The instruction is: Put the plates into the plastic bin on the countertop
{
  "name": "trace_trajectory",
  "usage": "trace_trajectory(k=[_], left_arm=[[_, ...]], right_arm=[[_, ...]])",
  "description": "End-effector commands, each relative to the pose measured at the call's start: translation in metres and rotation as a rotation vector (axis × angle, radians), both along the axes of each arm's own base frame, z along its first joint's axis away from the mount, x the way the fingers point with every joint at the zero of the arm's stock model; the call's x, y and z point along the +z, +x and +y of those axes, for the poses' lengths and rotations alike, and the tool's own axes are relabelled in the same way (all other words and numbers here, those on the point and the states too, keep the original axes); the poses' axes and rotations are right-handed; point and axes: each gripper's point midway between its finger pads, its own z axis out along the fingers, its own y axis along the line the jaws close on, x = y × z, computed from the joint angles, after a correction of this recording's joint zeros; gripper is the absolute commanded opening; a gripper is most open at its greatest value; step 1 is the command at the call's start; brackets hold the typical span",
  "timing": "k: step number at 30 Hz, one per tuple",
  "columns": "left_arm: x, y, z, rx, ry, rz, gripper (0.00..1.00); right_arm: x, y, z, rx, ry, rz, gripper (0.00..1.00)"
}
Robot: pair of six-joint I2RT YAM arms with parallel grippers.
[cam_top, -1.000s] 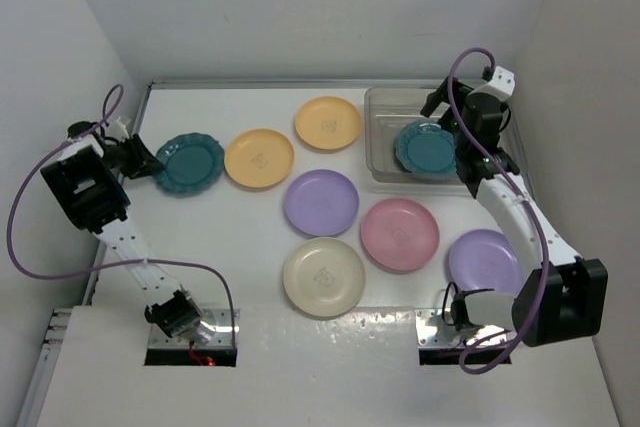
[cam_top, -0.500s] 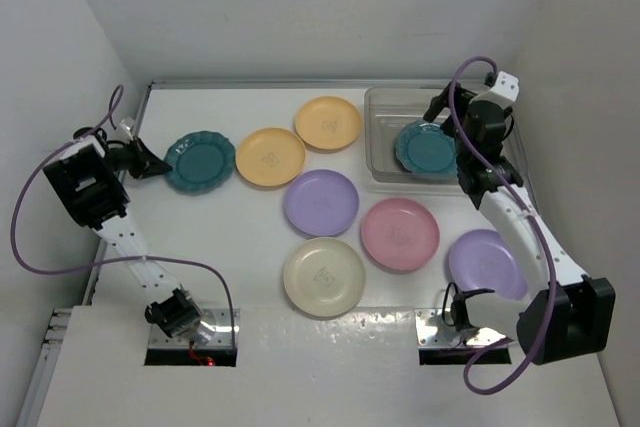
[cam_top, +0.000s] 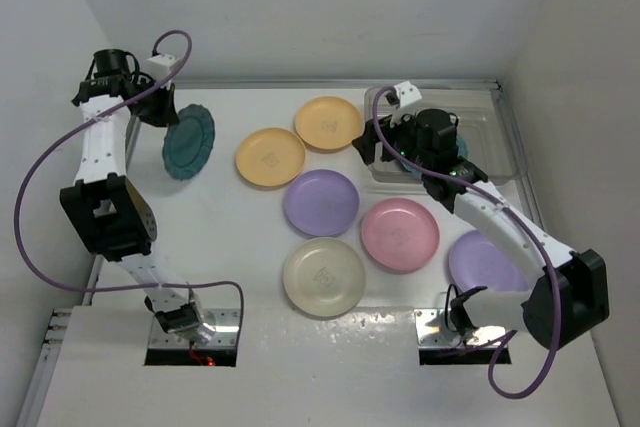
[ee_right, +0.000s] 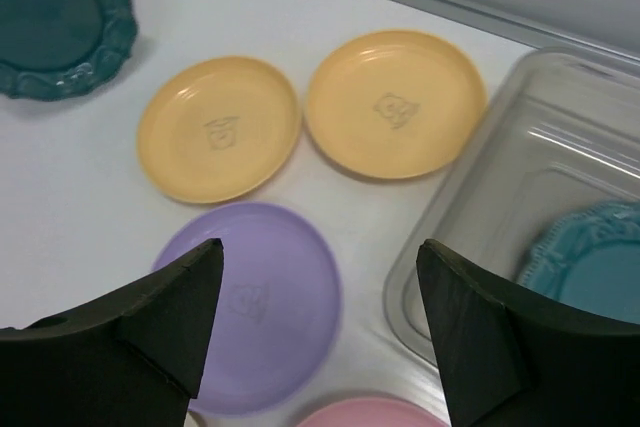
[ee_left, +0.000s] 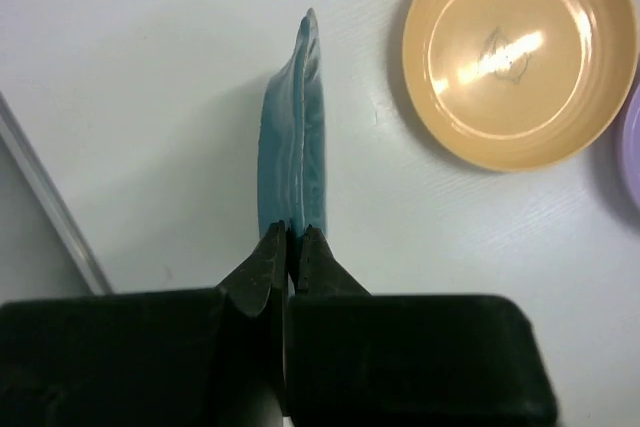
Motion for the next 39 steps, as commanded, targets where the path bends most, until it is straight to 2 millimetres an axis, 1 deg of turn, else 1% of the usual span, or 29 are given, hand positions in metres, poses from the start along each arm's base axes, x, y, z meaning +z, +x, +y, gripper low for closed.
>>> trace_trajectory(k=[1, 2, 4, 5, 6, 9, 10, 11, 12, 13, 14, 15, 16, 17, 18, 19, 21, 22, 23, 24, 25, 26, 30, 33, 34, 35, 37, 38, 39], left_arm=[[0.018, -0.015, -0.008, -0.055, 0.099, -0.007, 0.00], [0.024, -0.016, -0.013, -0.072, 0.125, -0.019, 0.00], [0.033, -0.021, -0.029, -0.112, 0.171, -0.014, 0.00], [0.041, -0.023, -0.034, -0.135, 0.196, -0.028, 0.00], [0.053, -0.027, -0.045, -0.161, 0.222, -0.038, 0.00], [0.064, -0.036, -0.062, -0.217, 0.267, -0.041, 0.00], [0.076, -0.041, -0.077, -0.252, 0.271, -0.071, 0.00], [0.079, -0.045, -0.085, -0.281, 0.279, -0.079, 0.00], [0.082, -0.049, -0.091, -0.301, 0.292, -0.084, 0.00], [0.083, -0.055, -0.106, -0.349, 0.297, -0.086, 0.00], [0.086, -0.059, -0.111, -0.361, 0.306, -0.090, 0.00], [0.085, -0.062, -0.117, -0.379, 0.304, -0.083, 0.00], [0.082, -0.067, -0.128, -0.408, 0.309, -0.072, 0.00], [0.086, -0.069, -0.130, -0.413, 0.317, -0.082, 0.00], [0.086, -0.070, -0.135, -0.425, 0.317, -0.084, 0.00], [0.089, -0.076, -0.143, -0.449, 0.316, -0.091, 0.00], [0.092, -0.079, -0.153, -0.473, 0.316, -0.105, 0.00], [0.091, -0.084, -0.163, -0.497, 0.309, -0.097, 0.00], [0.091, -0.085, -0.168, -0.511, 0.308, -0.099, 0.00], [0.091, -0.087, -0.174, -0.529, 0.299, -0.103, 0.00], [0.090, -0.090, -0.178, -0.543, 0.299, -0.095, 0.00], [0.090, -0.093, -0.186, -0.568, 0.291, -0.099, 0.00], [0.090, -0.098, -0.200, -0.601, 0.276, -0.102, 0.00], [0.090, -0.101, -0.207, -0.624, 0.260, -0.105, 0.00], [0.090, -0.102, -0.210, -0.635, 0.260, -0.107, 0.00], [0.090, -0.102, -0.210, -0.635, 0.260, -0.107, 0.00], [0.087, -0.104, -0.212, -0.642, 0.252, -0.098, 0.00], [0.084, -0.105, -0.212, -0.637, 0.247, -0.085, 0.00], [0.086, -0.102, -0.212, -0.635, 0.247, -0.098, 0.00]], right_arm=[[0.020, -0.008, 0.035, 0.155, 0.053, -0.064, 0.76], [0.016, -0.009, 0.040, 0.171, 0.055, -0.057, 0.75], [0.022, -0.014, 0.054, 0.221, 0.097, -0.068, 0.73], [0.019, -0.017, 0.063, 0.253, 0.112, -0.057, 0.71], [0.023, -0.018, 0.068, 0.269, 0.126, -0.070, 0.70], [0.030, -0.021, 0.087, 0.338, 0.165, -0.089, 0.69], [0.025, -0.019, 0.092, 0.348, 0.165, -0.082, 0.69], [0.023, -0.020, 0.101, 0.386, 0.157, -0.087, 0.70], [0.024, -0.015, 0.107, 0.398, 0.162, -0.101, 0.72], [0.022, -0.016, 0.113, 0.421, 0.163, -0.103, 0.75], [0.028, -0.014, 0.117, 0.440, 0.175, -0.121, 0.81], [0.016, -0.005, 0.127, 0.455, 0.181, -0.125, 0.84], [0.014, -0.003, 0.132, 0.473, 0.192, -0.130, 0.85], [0.020, -0.001, 0.140, 0.490, 0.227, -0.131, 0.87], [0.009, 0.009, 0.150, 0.513, 0.247, -0.142, 0.87], [0.009, 0.010, 0.156, 0.525, 0.275, -0.130, 0.87], [0.010, 0.022, 0.169, 0.545, 0.325, -0.172, 0.85], [0.011, 0.027, 0.174, 0.546, 0.354, -0.186, 0.84], [0.005, 0.029, 0.175, 0.547, 0.351, -0.174, 0.84], [0.006, 0.032, 0.178, 0.565, 0.360, -0.202, 0.82], [-0.003, 0.034, 0.180, 0.570, 0.358, -0.183, 0.80], [-0.002, 0.035, 0.182, 0.583, 0.357, -0.185, 0.79], [-0.023, 0.035, 0.191, 0.626, 0.334, -0.129, 0.74], [-0.031, 0.031, 0.198, 0.656, 0.345, -0.111, 0.71], [-0.031, 0.025, 0.202, 0.684, 0.367, -0.085, 0.68], [-0.040, 0.022, 0.210, 0.705, 0.368, -0.065, 0.65], [-0.039, 0.016, 0.220, 0.739, 0.383, -0.056, 0.62], [-0.047, 0.012, 0.225, 0.752, 0.386, -0.031, 0.61], [-0.048, 0.008, 0.229, 0.764, 0.390, -0.036, 0.58]])
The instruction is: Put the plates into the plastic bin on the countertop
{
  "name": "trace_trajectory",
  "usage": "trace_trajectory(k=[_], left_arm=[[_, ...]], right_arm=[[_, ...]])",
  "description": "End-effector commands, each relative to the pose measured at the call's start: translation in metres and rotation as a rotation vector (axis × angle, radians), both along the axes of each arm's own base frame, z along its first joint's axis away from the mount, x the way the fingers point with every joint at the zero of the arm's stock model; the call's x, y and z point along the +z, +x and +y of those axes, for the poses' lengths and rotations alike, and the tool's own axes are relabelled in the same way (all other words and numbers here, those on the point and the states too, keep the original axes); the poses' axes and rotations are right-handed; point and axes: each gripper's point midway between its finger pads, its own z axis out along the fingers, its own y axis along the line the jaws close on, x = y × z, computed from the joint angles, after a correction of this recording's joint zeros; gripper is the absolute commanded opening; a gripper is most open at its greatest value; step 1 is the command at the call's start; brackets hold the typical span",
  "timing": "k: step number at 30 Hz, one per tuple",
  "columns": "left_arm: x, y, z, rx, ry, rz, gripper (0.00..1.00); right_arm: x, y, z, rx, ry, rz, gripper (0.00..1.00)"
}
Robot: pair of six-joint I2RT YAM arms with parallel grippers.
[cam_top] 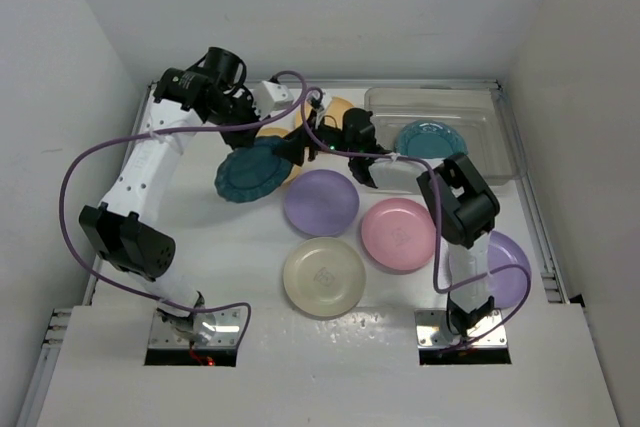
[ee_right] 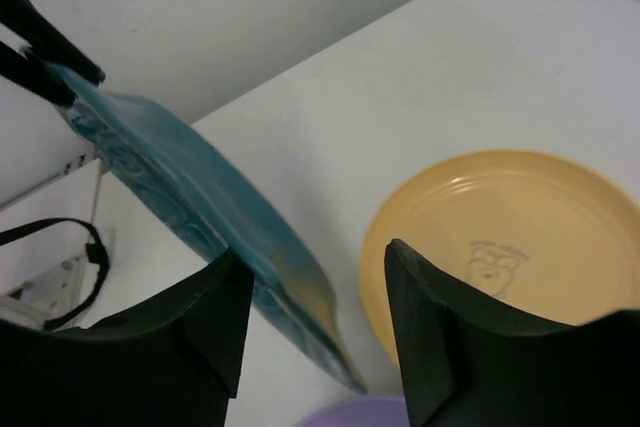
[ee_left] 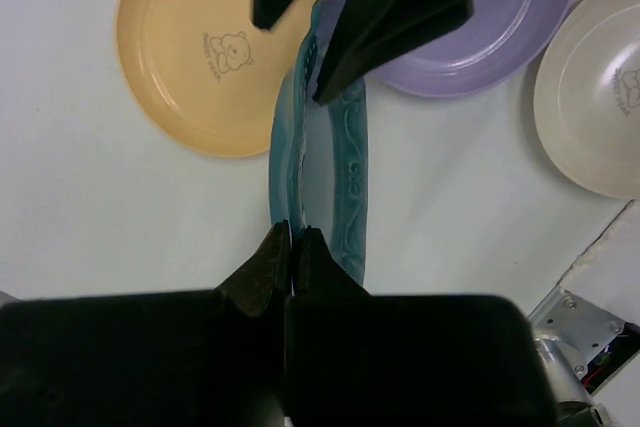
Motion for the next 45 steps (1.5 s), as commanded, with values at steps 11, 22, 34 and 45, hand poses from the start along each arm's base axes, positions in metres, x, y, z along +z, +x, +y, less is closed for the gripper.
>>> trace_trajectory(k=[11, 22, 34, 45], left_arm=[[0.031, 0.018, 0.001, 0.076, -0.111, -0.130, 0.00], [0.113, 0.086, 0.136, 0.727, -0.206, -0.469, 0.93], [0.071, 0.067, 0.192, 0.849, -0.219, -0.375, 0.93], [0.056, 0.062, 0.209, 0.868, -0.235, -0.346, 0.92]], right_arm=[[0.048, -0.031, 0.007, -0.001, 0.177, -0.050, 0.00], [0.148, 0.014, -0.127, -0.494, 0.391, 0.055, 0.00], [0.055, 0.039, -0.386, -1.466, 0.185, 0.316, 0.00], [-0.018, 0.048, -0.444, -1.527, 0.142, 0.612, 0.00]])
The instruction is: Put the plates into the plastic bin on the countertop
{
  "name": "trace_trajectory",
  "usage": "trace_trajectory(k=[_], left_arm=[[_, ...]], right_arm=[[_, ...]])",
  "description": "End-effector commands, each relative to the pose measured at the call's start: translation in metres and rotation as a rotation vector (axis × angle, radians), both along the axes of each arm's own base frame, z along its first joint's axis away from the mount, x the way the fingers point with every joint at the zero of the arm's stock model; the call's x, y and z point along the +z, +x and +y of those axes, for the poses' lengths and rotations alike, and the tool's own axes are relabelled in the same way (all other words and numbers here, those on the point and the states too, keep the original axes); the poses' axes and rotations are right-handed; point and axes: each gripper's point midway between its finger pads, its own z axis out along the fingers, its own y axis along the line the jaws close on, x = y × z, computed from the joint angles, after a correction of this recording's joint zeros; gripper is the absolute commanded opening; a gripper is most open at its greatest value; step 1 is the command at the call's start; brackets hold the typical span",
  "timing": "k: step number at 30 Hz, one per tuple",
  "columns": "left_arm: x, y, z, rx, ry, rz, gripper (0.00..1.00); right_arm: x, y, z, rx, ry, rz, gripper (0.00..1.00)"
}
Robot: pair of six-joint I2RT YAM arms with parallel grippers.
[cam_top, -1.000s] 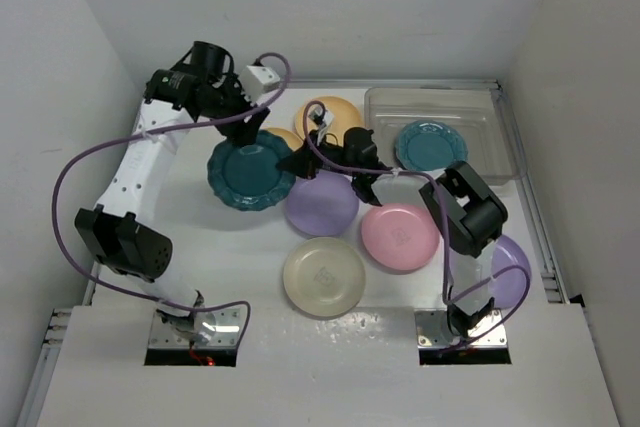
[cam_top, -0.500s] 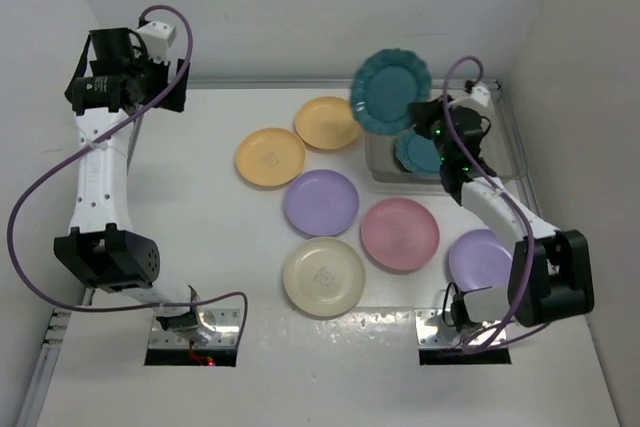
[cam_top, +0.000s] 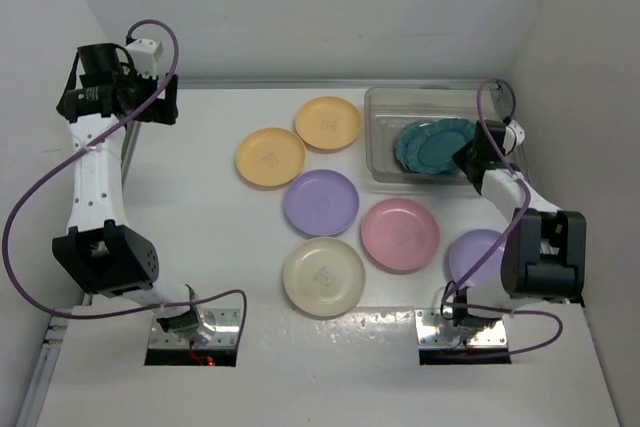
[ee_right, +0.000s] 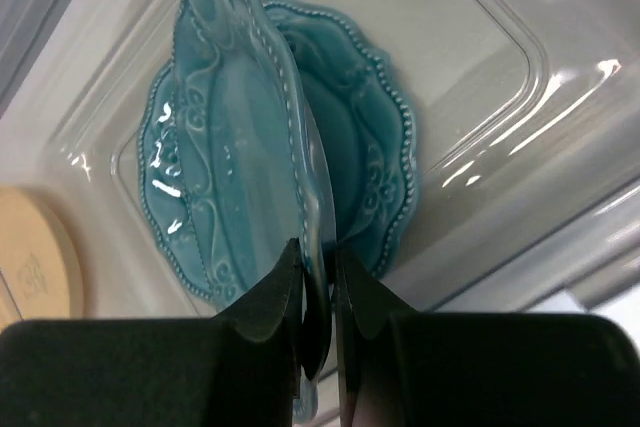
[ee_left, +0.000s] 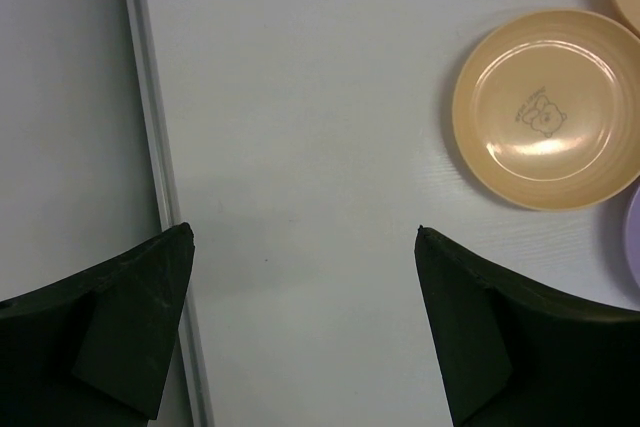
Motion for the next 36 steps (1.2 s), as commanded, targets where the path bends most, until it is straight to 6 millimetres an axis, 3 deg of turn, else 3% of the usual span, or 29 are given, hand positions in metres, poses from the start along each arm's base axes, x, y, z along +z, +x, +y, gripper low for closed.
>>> trace_trajectory(k=[1, 3, 5, 6, 8, 9, 10, 11, 12, 14, 16, 21, 22, 25, 29, 31, 34, 35, 36], left_arm=[[0.016, -0.002, -0.002, -0.016, -0.014, -0.065, 0.92], [0.017, -0.002, -0.003, -0.023, -0.019, -0.067, 0.91], [0.013, -0.003, -0.004, -0.023, -0.022, -0.058, 0.91], [0.009, -0.003, -0.004, -0.023, -0.024, -0.049, 0.91], [0.009, -0.004, 0.000, -0.014, -0.024, -0.049, 0.91], [0.006, -0.004, -0.002, -0.021, -0.032, -0.042, 0.91], [0.006, -0.004, -0.002, -0.021, -0.032, -0.042, 0.91], [0.006, -0.004, -0.001, -0.026, -0.025, -0.042, 0.91], [0.006, -0.004, -0.004, -0.036, -0.032, -0.044, 0.91], [0.002, -0.004, -0.005, -0.052, -0.033, -0.037, 0.91], [-0.001, -0.003, -0.007, -0.059, -0.041, -0.030, 0.91], [-0.008, -0.002, -0.008, -0.067, -0.053, -0.014, 0.91], [-0.008, -0.002, -0.008, -0.067, -0.053, -0.014, 0.91], [-0.011, 0.000, -0.009, -0.079, -0.054, -0.008, 0.91], [-0.011, 0.000, -0.009, -0.079, -0.054, -0.008, 0.91], [-0.009, -0.001, -0.009, -0.086, -0.045, -0.008, 0.91], [-0.012, 0.001, -0.008, -0.091, -0.041, 0.000, 0.91], [-0.009, 0.002, -0.008, -0.091, -0.038, -0.009, 0.91], [-0.009, 0.002, -0.011, -0.100, -0.038, -0.009, 0.91]], right_arm=[[0.062, 0.048, 0.003, 0.031, 0.107, -0.257, 0.00], [0.058, 0.055, 0.002, 0.044, 0.165, -0.259, 0.00], [0.041, 0.058, -0.001, 0.031, 0.194, -0.217, 0.00], [0.037, 0.058, -0.003, 0.023, 0.202, -0.202, 0.06], [0.013, 0.052, -0.009, 0.000, 0.217, -0.114, 0.26], [0.012, 0.054, -0.006, 0.024, 0.235, -0.095, 0.40], [0.007, 0.059, -0.006, 0.055, 0.214, -0.058, 0.47], [-0.016, 0.038, -0.002, 0.049, 0.233, 0.084, 0.53], [-0.004, 0.048, -0.006, 0.084, 0.183, 0.086, 0.61], [-0.032, 0.033, -0.003, 0.086, 0.178, 0.219, 0.66], [-0.040, 0.029, -0.012, 0.066, 0.133, 0.277, 0.71], [-0.045, 0.021, -0.019, 0.092, 0.043, 0.379, 0.78], [-0.038, 0.026, -0.022, 0.092, -0.001, 0.379, 0.80], [-0.043, 0.018, -0.028, 0.137, -0.139, 0.471, 0.83], [-0.023, 0.021, -0.035, 0.150, -0.235, 0.490, 0.83], [0.009, 0.029, -0.028, 0.183, -0.320, 0.413, 0.83], [0.061, 0.022, -0.023, 0.192, -0.466, 0.326, 0.88], [0.070, 0.017, -0.025, 0.178, -0.479, 0.314, 0.90], [0.094, 0.004, -0.022, 0.139, -0.438, 0.236, 0.91]])
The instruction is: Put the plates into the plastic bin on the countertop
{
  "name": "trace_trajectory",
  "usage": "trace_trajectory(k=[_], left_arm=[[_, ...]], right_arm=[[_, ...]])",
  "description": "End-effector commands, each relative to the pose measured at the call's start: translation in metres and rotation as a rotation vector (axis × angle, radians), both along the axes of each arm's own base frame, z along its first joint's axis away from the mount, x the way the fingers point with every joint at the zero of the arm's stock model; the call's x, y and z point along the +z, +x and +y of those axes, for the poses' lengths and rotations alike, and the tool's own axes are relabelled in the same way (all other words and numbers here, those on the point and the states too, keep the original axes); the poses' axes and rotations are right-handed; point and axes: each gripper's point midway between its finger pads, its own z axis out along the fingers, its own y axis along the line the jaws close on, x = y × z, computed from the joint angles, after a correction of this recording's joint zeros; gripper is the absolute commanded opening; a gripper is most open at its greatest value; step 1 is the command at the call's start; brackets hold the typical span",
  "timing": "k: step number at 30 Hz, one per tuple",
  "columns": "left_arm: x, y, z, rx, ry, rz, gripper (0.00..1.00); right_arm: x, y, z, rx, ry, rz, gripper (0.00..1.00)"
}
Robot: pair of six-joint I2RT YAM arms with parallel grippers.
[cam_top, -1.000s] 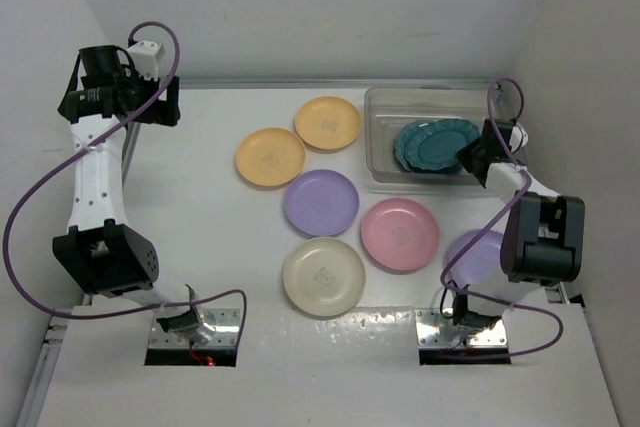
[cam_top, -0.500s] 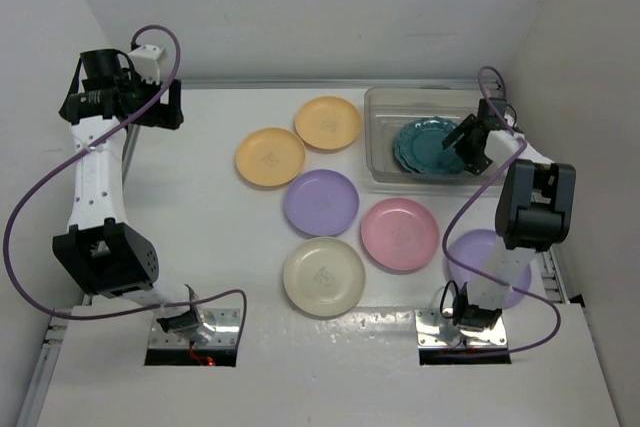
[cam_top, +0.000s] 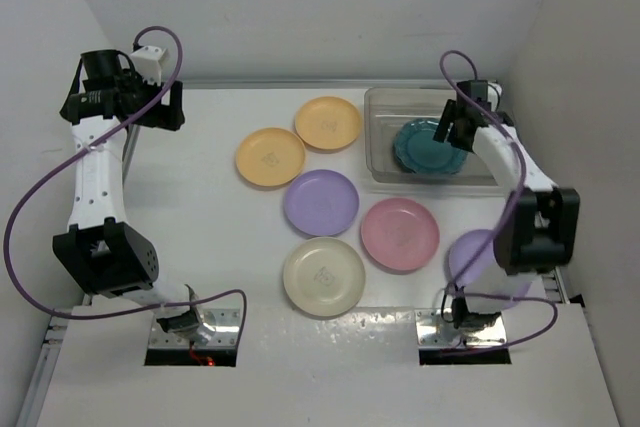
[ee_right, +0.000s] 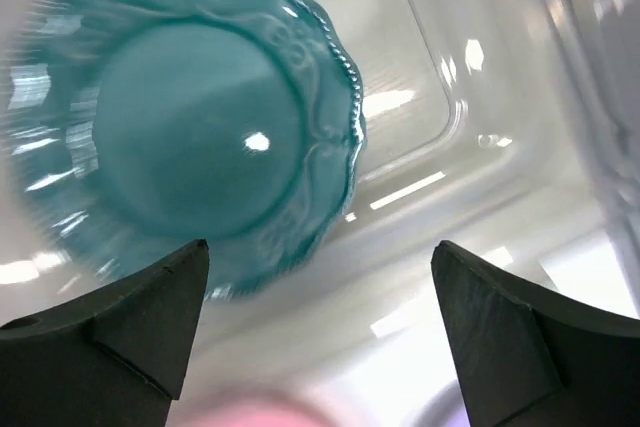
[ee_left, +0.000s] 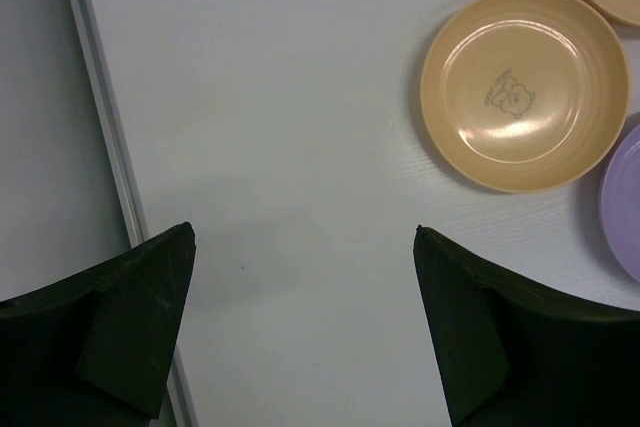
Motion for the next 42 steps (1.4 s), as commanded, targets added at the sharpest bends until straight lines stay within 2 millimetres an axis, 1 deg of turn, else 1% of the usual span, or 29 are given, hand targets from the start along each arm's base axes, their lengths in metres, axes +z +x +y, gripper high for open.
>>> trace_trajectory(k=[1, 2, 3, 4, 5, 6, 7, 8, 9, 10, 11, 12, 13, 14, 16, 17, 19, 20, 21, 23, 25, 27, 32, 33, 35, 36, 39, 41, 42], left_arm=[[0.010, 0.004, -0.002, -0.027, 0.002, -0.036, 0.91], [0.006, 0.005, -0.001, -0.033, 0.008, -0.028, 0.90], [0.007, 0.006, -0.007, -0.052, 0.001, -0.030, 0.90], [0.007, 0.006, -0.007, -0.052, 0.001, -0.030, 0.90], [0.007, 0.006, -0.009, -0.060, -0.006, -0.032, 0.90], [0.007, 0.006, -0.009, -0.061, -0.006, -0.032, 0.90], [0.007, 0.007, -0.013, -0.070, -0.006, -0.032, 0.90], [0.007, 0.007, -0.015, -0.081, -0.015, -0.035, 0.90], [0.008, 0.007, -0.019, -0.097, -0.028, -0.038, 0.89], [0.004, 0.009, -0.023, -0.109, -0.030, -0.029, 0.89], [0.005, 0.009, -0.026, -0.118, -0.038, -0.031, 0.89], [0.005, 0.009, -0.032, -0.136, -0.044, -0.033, 0.89], [0.005, 0.010, -0.036, -0.147, -0.044, -0.033, 0.89], [0.005, 0.010, -0.036, -0.147, -0.044, -0.033, 0.89], [0.006, 0.010, -0.048, -0.184, -0.056, -0.035, 0.89], [0.001, 0.010, -0.049, -0.183, -0.061, -0.017, 0.89], [0.005, 0.011, -0.058, -0.210, -0.064, -0.028, 0.89], [0.004, 0.009, -0.058, -0.210, -0.067, -0.020, 0.89], [0.009, 0.011, -0.063, -0.221, -0.064, -0.031, 0.89], [0.008, 0.009, -0.068, -0.243, -0.065, -0.025, 0.89], [0.008, 0.009, -0.068, -0.243, -0.065, -0.025, 0.89], [0.010, 0.005, -0.068, -0.243, -0.065, -0.024, 0.89], [0.010, 0.005, -0.068, -0.243, -0.065, -0.024, 0.89], [0.010, 0.005, -0.068, -0.243, -0.065, -0.024, 0.89], [0.008, 0.004, -0.069, -0.242, -0.068, -0.015, 0.89], [0.008, 0.004, -0.069, -0.242, -0.068, -0.015, 0.89], [0.007, 0.002, -0.069, -0.242, -0.071, -0.005, 0.89], [0.006, 0.002, -0.069, -0.248, -0.064, -0.006, 0.89], [0.006, 0.002, -0.069, -0.248, -0.064, -0.006, 0.89]], right_arm=[[0.079, -0.029, -0.006, -0.037, -0.043, -0.161, 0.91], [0.073, -0.043, -0.006, -0.097, 0.009, -0.159, 0.91], [0.067, -0.069, -0.007, -0.131, 0.039, -0.135, 0.91], [0.073, -0.085, -0.012, -0.195, 0.084, -0.170, 0.91], [0.060, -0.113, -0.012, -0.240, 0.104, -0.142, 0.91], [0.051, -0.129, -0.014, -0.266, 0.106, -0.116, 0.91], [0.021, -0.165, -0.022, -0.346, 0.107, -0.066, 0.91], [0.020, -0.182, -0.026, -0.381, 0.101, -0.075, 0.91], [0.001, -0.203, -0.034, -0.445, 0.104, -0.038, 0.91], [-0.013, -0.220, -0.035, -0.503, 0.118, -0.020, 0.91], [-0.008, -0.238, -0.052, -0.607, 0.097, -0.070, 0.91], [-0.012, -0.250, -0.057, -0.647, 0.085, -0.064, 0.93], [-0.028, -0.269, -0.057, -0.710, 0.079, -0.044, 0.94], [-0.029, -0.287, -0.070, -0.809, 0.039, -0.042, 0.94], [-0.039, -0.303, -0.073, -0.867, 0.029, -0.046, 0.94], [-0.048, -0.316, -0.074, -0.913, 0.021, -0.020, 0.94], [-0.057, -0.333, -0.080, -1.029, 0.016, -0.023, 0.93], [-0.067, -0.343, -0.079, -1.091, 0.024, -0.012, 0.89], [-0.072, -0.348, -0.078, -1.112, 0.027, 0.001, 0.87], [-0.080, -0.347, -0.077, -1.155, 0.073, -0.022, 0.80], [-0.083, -0.343, -0.076, -1.177, 0.116, -0.047, 0.77], [-0.084, -0.341, -0.075, -1.198, 0.138, -0.059, 0.71], [-0.091, -0.347, -0.071, -1.251, 0.139, -0.056, 0.70], [-0.099, -0.350, -0.067, -1.267, 0.150, -0.038, 0.69], [-0.103, -0.347, -0.067, -1.266, 0.167, -0.051, 0.67], [-0.114, -0.353, -0.060, -1.287, 0.181, -0.025, 0.66], [-0.125, -0.358, -0.054, -1.311, 0.196, -0.001, 0.64], [-0.128, -0.356, -0.051, -1.307, 0.219, 0.001, 0.59], [-0.128, -0.356, -0.051, -1.306, 0.217, 0.000, 0.50]])
